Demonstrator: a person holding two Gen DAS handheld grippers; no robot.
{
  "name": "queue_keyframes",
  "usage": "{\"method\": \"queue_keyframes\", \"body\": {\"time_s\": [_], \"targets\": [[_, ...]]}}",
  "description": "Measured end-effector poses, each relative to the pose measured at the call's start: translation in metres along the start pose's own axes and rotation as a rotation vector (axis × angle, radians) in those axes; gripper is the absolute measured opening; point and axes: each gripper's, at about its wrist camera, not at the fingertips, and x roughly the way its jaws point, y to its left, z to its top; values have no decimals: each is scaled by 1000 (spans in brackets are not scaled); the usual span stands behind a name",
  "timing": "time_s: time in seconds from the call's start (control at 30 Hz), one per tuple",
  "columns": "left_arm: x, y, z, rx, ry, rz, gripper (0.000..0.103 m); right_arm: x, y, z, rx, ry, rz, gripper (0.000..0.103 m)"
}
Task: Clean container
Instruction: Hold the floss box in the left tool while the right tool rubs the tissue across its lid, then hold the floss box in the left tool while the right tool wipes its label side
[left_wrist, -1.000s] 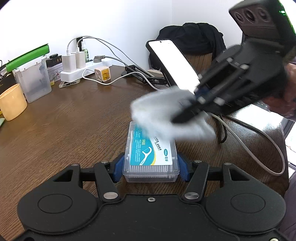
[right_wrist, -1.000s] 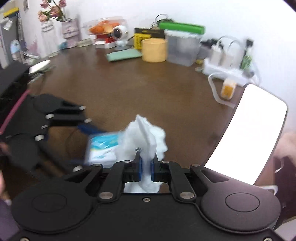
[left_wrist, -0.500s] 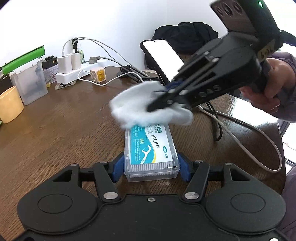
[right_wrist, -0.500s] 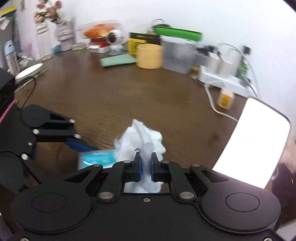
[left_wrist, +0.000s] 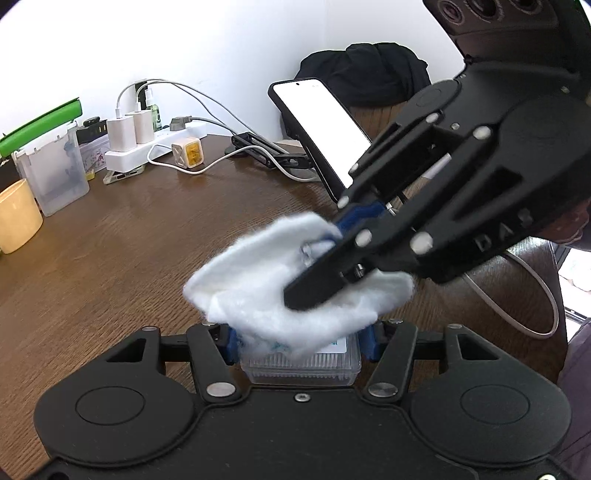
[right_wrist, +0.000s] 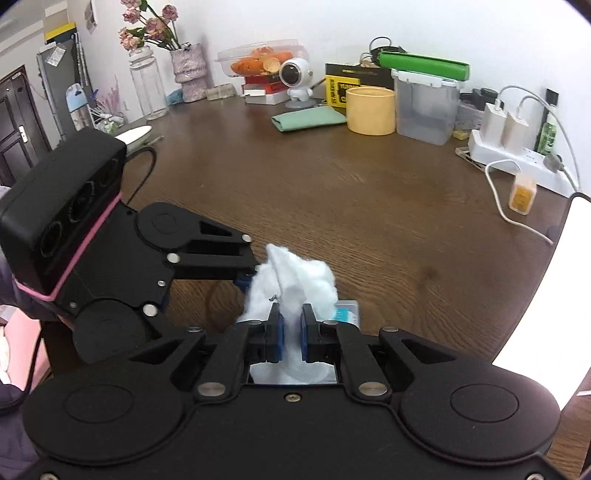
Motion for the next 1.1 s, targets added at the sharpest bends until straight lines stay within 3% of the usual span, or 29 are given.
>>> {"method": "queue_keyframes", "body": {"time_s": [0.33,0.5,0.63,0.7,0.77,0.83,1.0,1.1], "targets": [[-7,-8,-4,22,-9,40,57,-2,-8,-10,34,-2,-33,9],[-6,-5,-3,13,-8,30,57,-4,-3,-5,49,-18,41,9],[-6,-5,-3,11,-9,29,58,-1,-10,-8,42,-18,-42,10],[-6,-5,-3,10,-9,28,58,-6,-20,-8,49,-25,-139,10],[-6,-4,-3,9,-9,27,58,-12,-29,-11,70,-17,-158,10],[-5,-4,-2,9,-9,27,58,-18,-27,-16,58,0,-145,9],[-4,-4,-2,11,-9,27,58,-19,-4,-15,35,13,-15,10],[-4,-4,-2,11,-9,28,58,-7,1,-10,34,-6,-15,10]]}}
